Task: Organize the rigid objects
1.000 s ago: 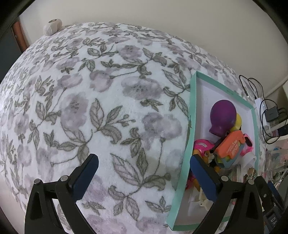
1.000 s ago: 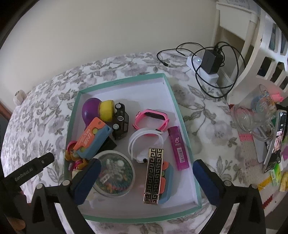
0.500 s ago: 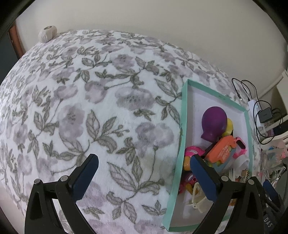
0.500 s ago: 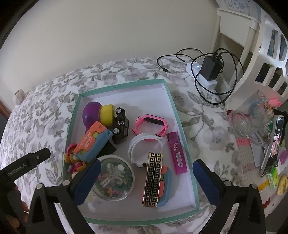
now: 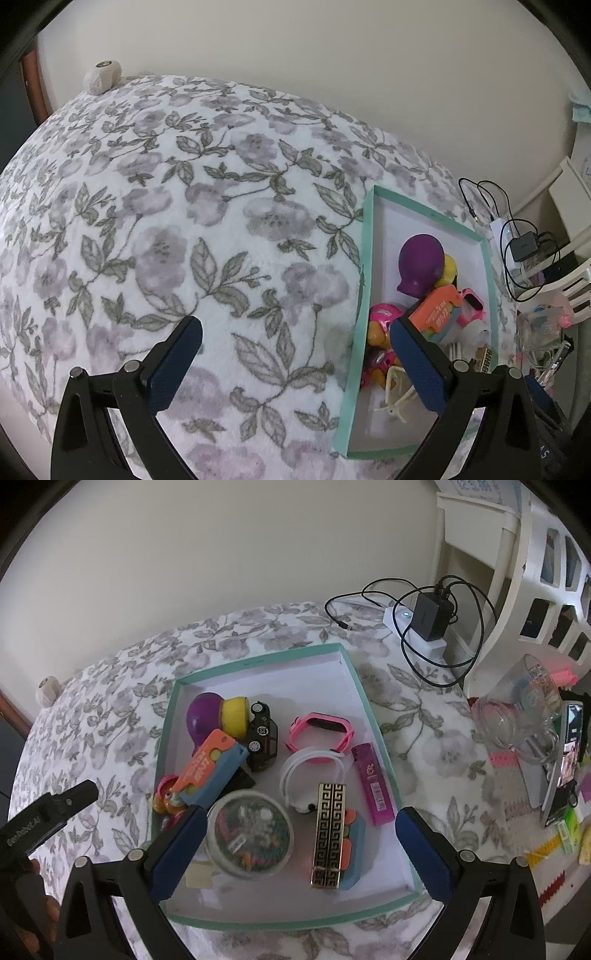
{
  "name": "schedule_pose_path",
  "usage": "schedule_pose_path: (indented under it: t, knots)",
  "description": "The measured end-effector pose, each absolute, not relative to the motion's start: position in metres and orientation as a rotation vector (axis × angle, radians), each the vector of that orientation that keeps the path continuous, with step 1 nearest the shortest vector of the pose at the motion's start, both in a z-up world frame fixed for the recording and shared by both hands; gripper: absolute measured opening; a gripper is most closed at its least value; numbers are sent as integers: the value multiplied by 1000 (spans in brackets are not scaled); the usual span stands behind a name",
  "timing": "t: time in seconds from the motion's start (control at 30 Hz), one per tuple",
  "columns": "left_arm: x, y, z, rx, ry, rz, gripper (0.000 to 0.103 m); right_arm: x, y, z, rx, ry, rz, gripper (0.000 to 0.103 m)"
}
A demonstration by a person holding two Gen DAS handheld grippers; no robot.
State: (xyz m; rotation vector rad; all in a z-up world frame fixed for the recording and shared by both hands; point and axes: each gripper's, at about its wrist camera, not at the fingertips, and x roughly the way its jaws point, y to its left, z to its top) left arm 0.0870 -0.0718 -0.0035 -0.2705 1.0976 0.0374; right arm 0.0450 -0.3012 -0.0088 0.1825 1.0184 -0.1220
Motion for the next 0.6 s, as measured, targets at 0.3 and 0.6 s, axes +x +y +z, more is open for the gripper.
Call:
schedule_pose_path:
  t: [0.3, 0.6]
  knots:
    - [62, -57, 8, -327, 1075, 0, 101, 20, -279, -4, 114, 1036, -107, 103]
    - [34, -62, 8, -247, 1115, 3, 101, -7, -260, 1, 54, 1036, -103, 103]
